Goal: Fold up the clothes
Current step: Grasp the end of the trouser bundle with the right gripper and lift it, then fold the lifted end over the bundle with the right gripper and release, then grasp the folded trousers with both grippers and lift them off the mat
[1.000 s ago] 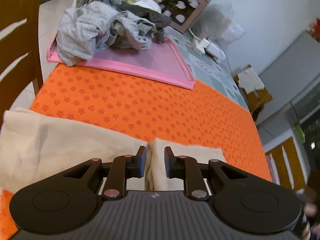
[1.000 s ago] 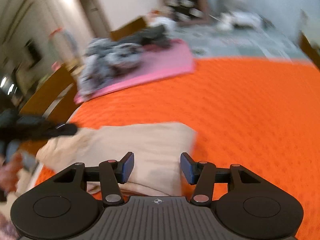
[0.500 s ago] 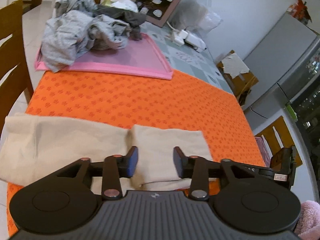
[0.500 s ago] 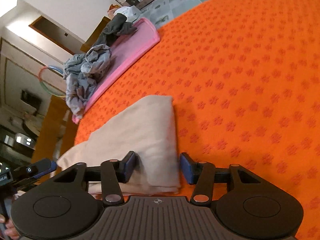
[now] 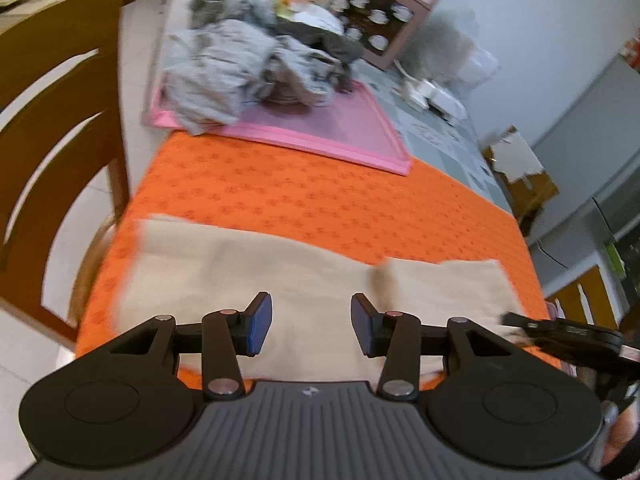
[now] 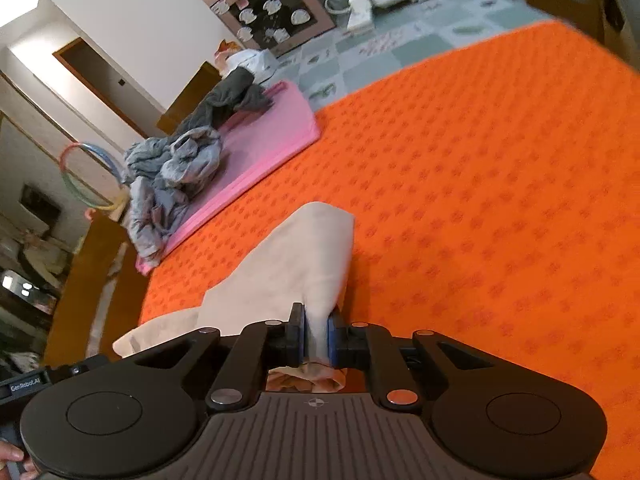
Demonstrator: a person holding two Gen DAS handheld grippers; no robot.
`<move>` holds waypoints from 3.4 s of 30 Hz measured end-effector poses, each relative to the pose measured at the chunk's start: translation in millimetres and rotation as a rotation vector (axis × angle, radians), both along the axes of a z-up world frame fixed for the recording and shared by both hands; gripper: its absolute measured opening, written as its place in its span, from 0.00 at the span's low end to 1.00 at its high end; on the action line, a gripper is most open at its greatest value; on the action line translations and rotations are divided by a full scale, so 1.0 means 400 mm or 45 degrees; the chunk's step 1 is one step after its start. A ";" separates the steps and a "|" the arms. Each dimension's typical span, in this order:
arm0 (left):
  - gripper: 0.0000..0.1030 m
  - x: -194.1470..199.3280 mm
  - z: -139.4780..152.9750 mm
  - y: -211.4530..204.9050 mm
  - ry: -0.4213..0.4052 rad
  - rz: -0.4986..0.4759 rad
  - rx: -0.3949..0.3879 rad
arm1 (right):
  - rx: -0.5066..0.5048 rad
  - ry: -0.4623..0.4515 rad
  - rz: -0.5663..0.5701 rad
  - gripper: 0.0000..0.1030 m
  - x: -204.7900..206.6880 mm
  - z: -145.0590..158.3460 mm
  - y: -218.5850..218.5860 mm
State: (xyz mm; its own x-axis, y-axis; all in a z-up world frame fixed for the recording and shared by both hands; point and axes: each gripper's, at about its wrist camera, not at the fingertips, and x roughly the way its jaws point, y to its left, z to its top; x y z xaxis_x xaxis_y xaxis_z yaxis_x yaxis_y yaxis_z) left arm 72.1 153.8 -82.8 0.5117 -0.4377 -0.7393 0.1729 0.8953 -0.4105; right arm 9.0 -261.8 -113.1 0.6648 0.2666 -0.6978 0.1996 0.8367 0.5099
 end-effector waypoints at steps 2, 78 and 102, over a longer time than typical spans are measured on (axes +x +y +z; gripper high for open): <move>0.49 -0.001 -0.003 0.011 0.008 0.014 -0.002 | -0.075 0.005 -0.003 0.13 -0.008 0.027 -0.023; 0.33 0.003 -0.113 -0.414 -0.088 -0.591 0.150 | -0.712 0.003 0.315 0.31 -0.010 0.004 0.120; 0.64 0.041 -0.158 -0.324 0.161 -0.289 -0.084 | -0.189 0.088 0.274 0.83 0.024 -0.049 -0.103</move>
State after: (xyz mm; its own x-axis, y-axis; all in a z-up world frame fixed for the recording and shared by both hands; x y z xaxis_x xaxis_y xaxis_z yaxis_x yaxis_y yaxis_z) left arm 88.4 24.2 -146.2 0.3006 -0.5801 -0.7570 0.3097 0.8101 -0.4978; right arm 18.6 -303.2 -132.6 0.5535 0.2882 -0.7814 0.0388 0.9283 0.3699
